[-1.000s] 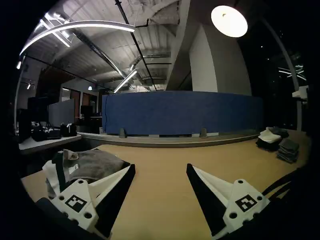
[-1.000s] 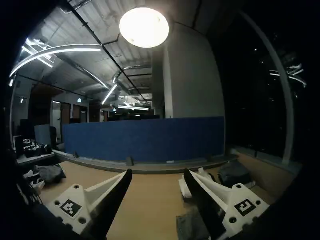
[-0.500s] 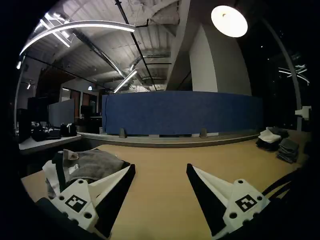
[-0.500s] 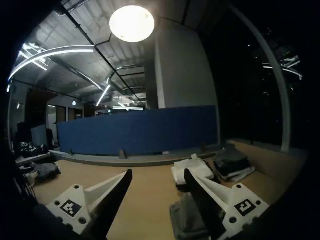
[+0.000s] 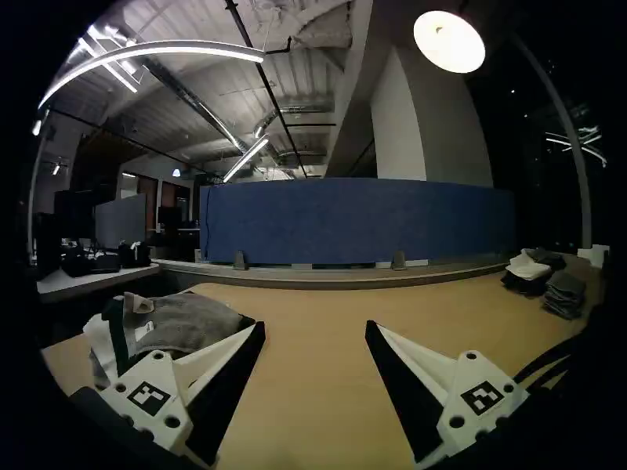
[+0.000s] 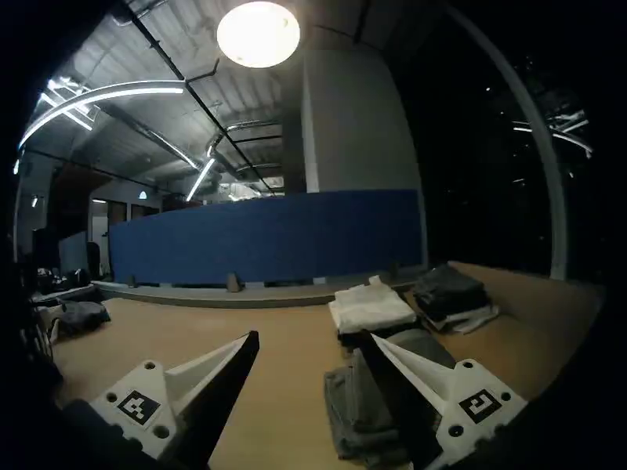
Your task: Fold towel
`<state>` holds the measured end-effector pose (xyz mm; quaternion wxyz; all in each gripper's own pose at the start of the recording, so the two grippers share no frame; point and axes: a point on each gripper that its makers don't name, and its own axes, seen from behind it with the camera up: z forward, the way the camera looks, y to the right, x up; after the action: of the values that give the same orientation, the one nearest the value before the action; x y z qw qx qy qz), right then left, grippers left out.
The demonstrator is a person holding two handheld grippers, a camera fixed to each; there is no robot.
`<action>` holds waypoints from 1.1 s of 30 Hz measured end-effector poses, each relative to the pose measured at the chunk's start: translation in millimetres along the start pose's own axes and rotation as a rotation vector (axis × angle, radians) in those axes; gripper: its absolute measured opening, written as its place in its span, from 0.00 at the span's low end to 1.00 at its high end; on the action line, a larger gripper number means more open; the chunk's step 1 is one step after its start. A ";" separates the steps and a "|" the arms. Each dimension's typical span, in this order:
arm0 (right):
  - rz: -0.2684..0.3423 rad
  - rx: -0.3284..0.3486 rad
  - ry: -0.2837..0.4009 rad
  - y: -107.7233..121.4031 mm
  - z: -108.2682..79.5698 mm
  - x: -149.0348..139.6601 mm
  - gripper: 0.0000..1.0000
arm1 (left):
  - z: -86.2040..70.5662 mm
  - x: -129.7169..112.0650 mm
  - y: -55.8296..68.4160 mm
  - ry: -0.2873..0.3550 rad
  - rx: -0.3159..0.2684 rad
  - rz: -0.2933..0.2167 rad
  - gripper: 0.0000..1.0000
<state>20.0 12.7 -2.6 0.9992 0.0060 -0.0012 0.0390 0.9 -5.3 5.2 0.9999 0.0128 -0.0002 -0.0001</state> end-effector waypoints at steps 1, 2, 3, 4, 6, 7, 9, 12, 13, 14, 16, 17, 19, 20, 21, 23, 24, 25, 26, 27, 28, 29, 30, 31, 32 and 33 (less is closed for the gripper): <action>-0.002 0.001 0.001 -0.3 -0.1 -1.7 1.00 | -0.1 0.0 0.0 0.000 0.000 0.000 0.95; -0.003 0.003 0.002 -0.6 -0.1 -3.5 1.00 | -0.2 0.1 -0.1 0.000 0.000 0.000 0.95; -0.005 0.004 0.003 -1.5 0.1 -5.0 1.00 | -0.3 0.0 -0.1 0.000 0.000 0.000 0.95; -0.006 0.005 0.004 -2.6 0.5 -6.2 1.00 | -0.3 0.0 0.0 0.000 0.000 0.000 0.95; -0.010 0.007 0.006 -4.8 1.3 -8.6 1.00 | -0.4 -0.1 0.1 0.000 0.000 0.000 0.95; -0.012 0.007 0.007 -5.9 1.9 -9.7 1.00 | -0.5 -0.1 0.3 0.000 0.000 0.000 0.95; -0.018 0.008 0.008 -7.6 2.8 -12.0 1.00 | -0.5 -0.1 0.5 0.000 0.000 0.000 0.95; -0.030 0.005 0.007 -8.3 3.1 -15.1 1.00 | -0.5 0.1 0.5 0.000 0.000 0.000 0.95; -0.035 0.003 0.006 -8.0 2.9 -15.9 1.00 | -0.5 0.1 0.6 0.000 0.000 0.000 0.95; -0.040 0.002 0.006 -7.8 2.7 -16.7 1.00 | -0.6 0.1 0.6 0.000 0.000 0.000 0.95; -0.048 -0.002 0.004 -7.2 2.6 -18.2 1.00 | -0.7 0.0 0.8 0.000 0.000 0.000 0.95; -0.052 -0.004 0.004 -6.9 2.6 -18.9 1.00 | -0.8 0.0 1.0 0.000 0.000 0.000 0.95; -0.059 -0.004 0.005 -7.7 2.5 -19.6 1.00 | -1.0 -0.1 1.2 0.000 0.000 0.000 0.95; -0.062 -0.003 0.006 -8.3 2.4 -19.9 1.00 | -1.1 -0.1 1.3 0.000 0.000 0.000 0.95; -0.067 -0.005 0.006 -8.6 2.6 -20.2 1.00 | -1.1 -0.1 1.2 0.000 0.000 0.000 0.95; -0.077 -0.008 0.005 -8.9 3.3 -20.8 1.00 | -0.9 -0.2 0.9 0.000 0.000 0.000 0.95; -0.079 -0.010 0.005 -9.2 3.5 -20.8 1.00 | -0.7 -0.2 0.7 0.000 0.000 0.000 0.95; -0.080 -0.011 0.005 -9.5 3.7 -20.6 1.00 | -0.7 -0.2 0.6 0.000 0.000 0.000 0.95; -0.081 -0.012 0.005 -9.8 3.8 -20.4 1.00 | -0.6 -0.2 0.6 0.000 0.000 0.000 0.95; -0.081 -0.013 0.005 -9.9 3.8 -20.7 1.00 | -0.5 -0.2 0.5 0.000 0.000 0.000 0.95; -0.081 -0.013 0.005 -10.0 3.8 -21.1 1.00 | -0.5 -0.2 0.6 0.000 0.000 0.000 0.95; -0.080 -0.013 0.005 -10.1 3.8 -21.6 1.00 | -0.5 -0.1 0.6 0.000 0.000 0.000 0.95; -0.080 -0.013 0.005 -10.1 3.9 -21.7 1.00 | -0.5 -0.2 0.6 0.000 0.000 0.000 0.95; -0.079 -0.013 0.004 -10.2 4.0 -21.6 1.00 | -0.4 -0.3 0.7 0.000 0.000 0.000 0.95; -0.079 -0.013 0.003 -10.2 4.0 -21.5 1.00 | -0.3 -0.3 0.7 0.000 0.000 0.000 0.95; -0.079 -0.013 0.003 -10.2 4.1 -21.3 1.00 | -0.3 -0.5 0.7 0.000 0.000 0.000 0.95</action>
<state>-0.4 0.8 1.3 1.0000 -0.0004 0.0003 -0.0003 0.5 -4.5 4.9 0.9999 0.0128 -0.0001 -0.0003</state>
